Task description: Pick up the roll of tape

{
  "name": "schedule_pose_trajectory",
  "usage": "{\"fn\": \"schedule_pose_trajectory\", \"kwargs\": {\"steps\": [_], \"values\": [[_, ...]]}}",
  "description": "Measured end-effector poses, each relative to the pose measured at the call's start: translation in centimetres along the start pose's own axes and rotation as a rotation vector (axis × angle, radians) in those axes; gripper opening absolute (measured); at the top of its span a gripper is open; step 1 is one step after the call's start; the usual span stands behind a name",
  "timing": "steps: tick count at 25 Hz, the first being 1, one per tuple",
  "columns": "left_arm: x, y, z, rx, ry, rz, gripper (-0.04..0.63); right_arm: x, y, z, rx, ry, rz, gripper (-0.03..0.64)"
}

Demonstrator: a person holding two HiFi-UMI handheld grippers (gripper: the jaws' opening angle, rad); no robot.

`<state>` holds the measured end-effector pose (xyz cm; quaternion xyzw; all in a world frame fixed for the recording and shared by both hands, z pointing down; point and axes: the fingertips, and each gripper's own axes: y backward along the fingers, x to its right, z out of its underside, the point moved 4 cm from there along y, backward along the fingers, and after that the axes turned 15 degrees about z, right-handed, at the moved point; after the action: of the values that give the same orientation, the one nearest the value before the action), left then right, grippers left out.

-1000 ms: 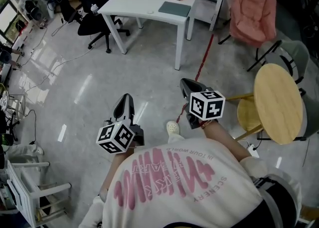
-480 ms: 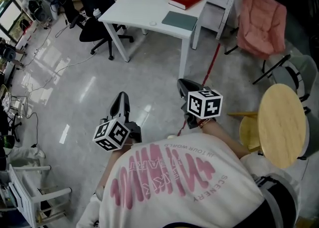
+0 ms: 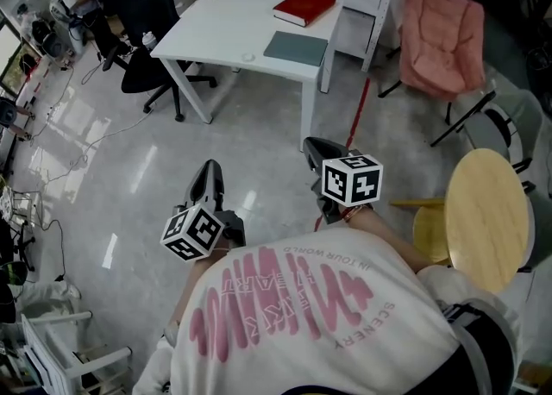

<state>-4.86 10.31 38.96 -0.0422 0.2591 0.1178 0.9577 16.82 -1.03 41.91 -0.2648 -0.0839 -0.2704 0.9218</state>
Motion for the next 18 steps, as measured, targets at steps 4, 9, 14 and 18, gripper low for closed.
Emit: {"fn": "schedule_pose_trajectory", "kwargs": {"steps": [4, 9, 14, 18], "values": [[-0.9, -1.5, -0.5, 0.030, -0.018, 0.007, 0.025, 1.3, -1.8, -1.1, 0.032, -0.012, 0.012, 0.015], [-2.4, -1.4, 0.0, 0.023, -0.021, -0.020, 0.025, 2.1, -4.0, -0.8, 0.020, -0.024, 0.023, 0.015], [-4.5, -1.2, 0.5, 0.008, 0.008, -0.050, 0.025, 1.1, -6.4, -0.4, -0.011, -0.002, 0.011, 0.015], [-6.6, -2.4, 0.2, 0.000, 0.020, -0.051, 0.025, 0.3, -8.6, -0.8, -0.011, 0.020, 0.008, 0.015]]}}
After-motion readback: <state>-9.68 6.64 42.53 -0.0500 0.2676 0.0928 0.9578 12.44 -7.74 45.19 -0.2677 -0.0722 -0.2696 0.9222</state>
